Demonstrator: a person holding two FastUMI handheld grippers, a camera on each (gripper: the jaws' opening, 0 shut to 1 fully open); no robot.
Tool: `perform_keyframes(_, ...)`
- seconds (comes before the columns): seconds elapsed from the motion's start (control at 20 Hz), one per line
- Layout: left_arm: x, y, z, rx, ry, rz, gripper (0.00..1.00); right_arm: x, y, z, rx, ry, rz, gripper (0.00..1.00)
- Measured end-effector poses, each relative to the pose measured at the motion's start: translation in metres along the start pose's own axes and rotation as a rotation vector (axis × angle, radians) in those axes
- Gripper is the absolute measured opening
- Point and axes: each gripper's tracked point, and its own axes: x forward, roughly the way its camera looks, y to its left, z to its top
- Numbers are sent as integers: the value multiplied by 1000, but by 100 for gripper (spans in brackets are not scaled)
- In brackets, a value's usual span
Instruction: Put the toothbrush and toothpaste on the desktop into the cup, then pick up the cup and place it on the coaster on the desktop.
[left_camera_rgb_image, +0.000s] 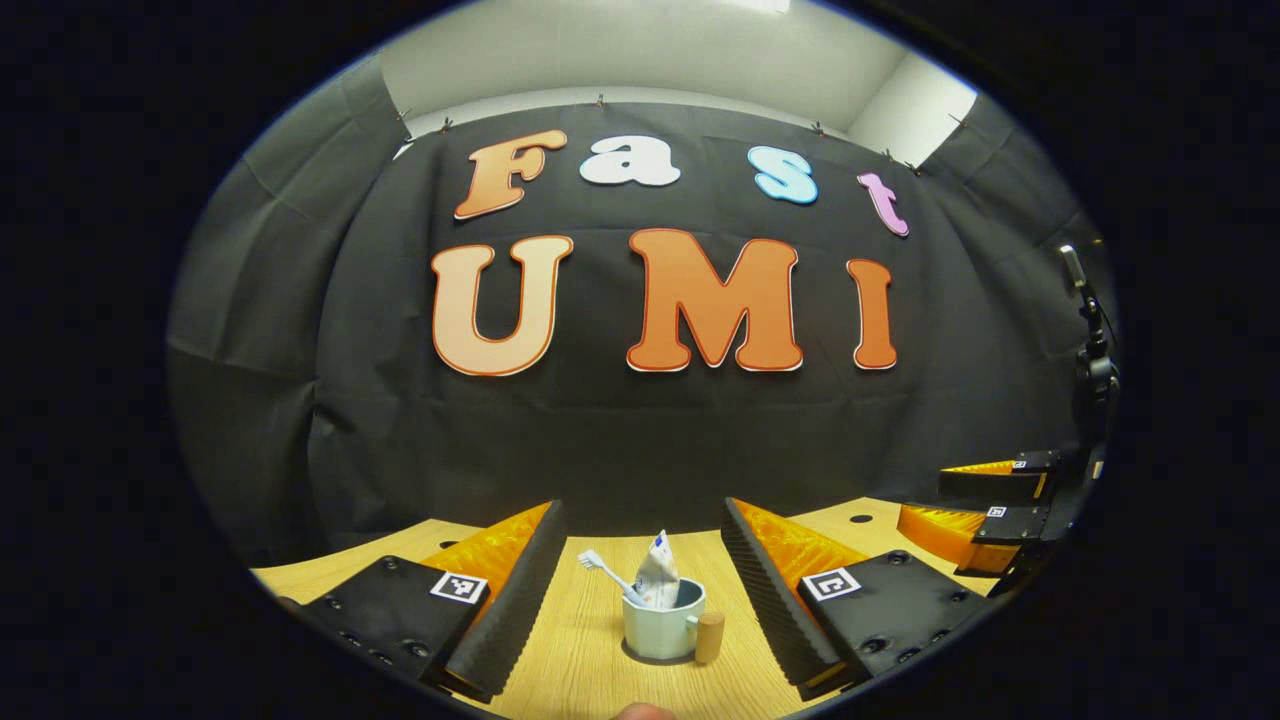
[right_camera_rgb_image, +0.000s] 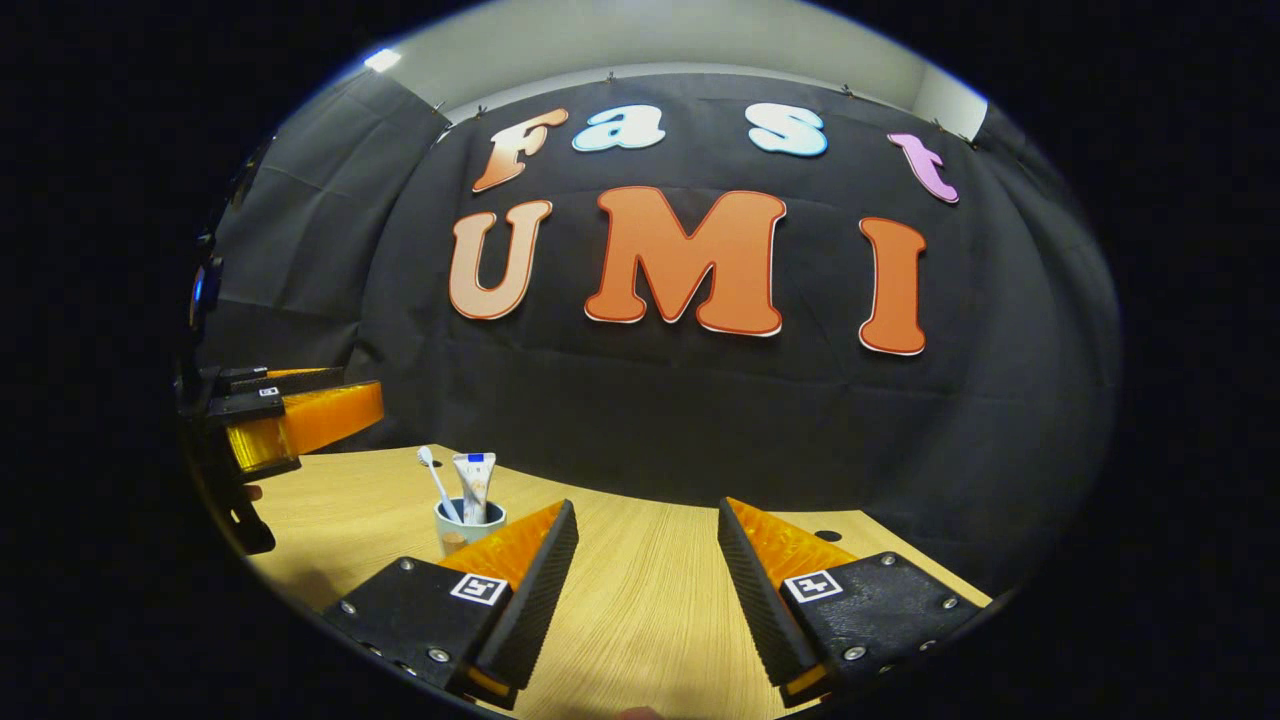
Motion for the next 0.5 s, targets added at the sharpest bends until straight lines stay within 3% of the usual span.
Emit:
perform_keyframes(0.2,0,0,5,2,-26,3,95,-3,-1,6,-17,-30,0,86)
perform_keyframes(0.5,-2,0,6,9,-29,8,100,-5,0,3,-21,-19,-2,88)
